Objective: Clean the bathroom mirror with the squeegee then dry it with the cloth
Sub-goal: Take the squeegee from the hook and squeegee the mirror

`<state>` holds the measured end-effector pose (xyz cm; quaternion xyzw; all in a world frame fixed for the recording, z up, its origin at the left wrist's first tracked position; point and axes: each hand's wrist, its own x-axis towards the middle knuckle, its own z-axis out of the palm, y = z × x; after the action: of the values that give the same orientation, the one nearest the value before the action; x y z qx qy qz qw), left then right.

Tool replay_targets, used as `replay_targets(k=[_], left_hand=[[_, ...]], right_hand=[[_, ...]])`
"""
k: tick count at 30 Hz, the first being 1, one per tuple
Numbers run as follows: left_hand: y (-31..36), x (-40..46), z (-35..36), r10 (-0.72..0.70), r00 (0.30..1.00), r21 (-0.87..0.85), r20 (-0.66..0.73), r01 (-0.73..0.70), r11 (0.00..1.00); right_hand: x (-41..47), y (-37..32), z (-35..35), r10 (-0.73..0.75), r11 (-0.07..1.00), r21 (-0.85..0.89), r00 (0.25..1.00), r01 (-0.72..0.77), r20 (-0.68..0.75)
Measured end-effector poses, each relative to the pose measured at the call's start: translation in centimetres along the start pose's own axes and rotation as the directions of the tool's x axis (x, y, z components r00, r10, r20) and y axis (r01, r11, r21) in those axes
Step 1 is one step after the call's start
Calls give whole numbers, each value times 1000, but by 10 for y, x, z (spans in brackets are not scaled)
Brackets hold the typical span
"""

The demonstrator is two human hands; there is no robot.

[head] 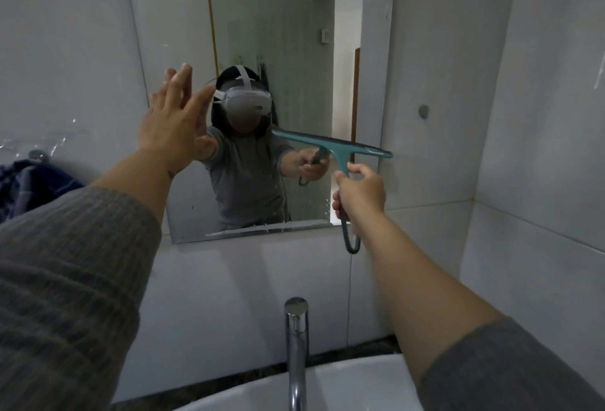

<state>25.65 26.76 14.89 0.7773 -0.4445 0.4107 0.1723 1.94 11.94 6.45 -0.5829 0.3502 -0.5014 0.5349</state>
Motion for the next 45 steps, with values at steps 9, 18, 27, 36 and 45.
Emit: replay_targets(k=[9, 18, 27, 36, 45], left_hand=[[5, -1, -7, -3, 1000, 11, 28, 3, 1000], [11, -32, -6, 24, 998, 36, -50, -22, 999], [9, -73, 24, -71, 996, 14, 46, 70, 997], [35, -76, 43, -72, 997, -8, 41, 73, 997], [74, -85, 68, -76, 996, 14, 37, 76, 997]], right_hand=[[-43, 26, 49, 57, 990, 128, 998, -58, 6], [-91, 47, 108, -132, 984, -111, 988, 141, 84], [-97, 48, 96, -380, 654, -553, 857, 516, 349], [-57, 30, 49, -432, 288, -725, 760, 626, 485], [-22, 41, -11, -410, 354, -789, 842, 502, 351]])
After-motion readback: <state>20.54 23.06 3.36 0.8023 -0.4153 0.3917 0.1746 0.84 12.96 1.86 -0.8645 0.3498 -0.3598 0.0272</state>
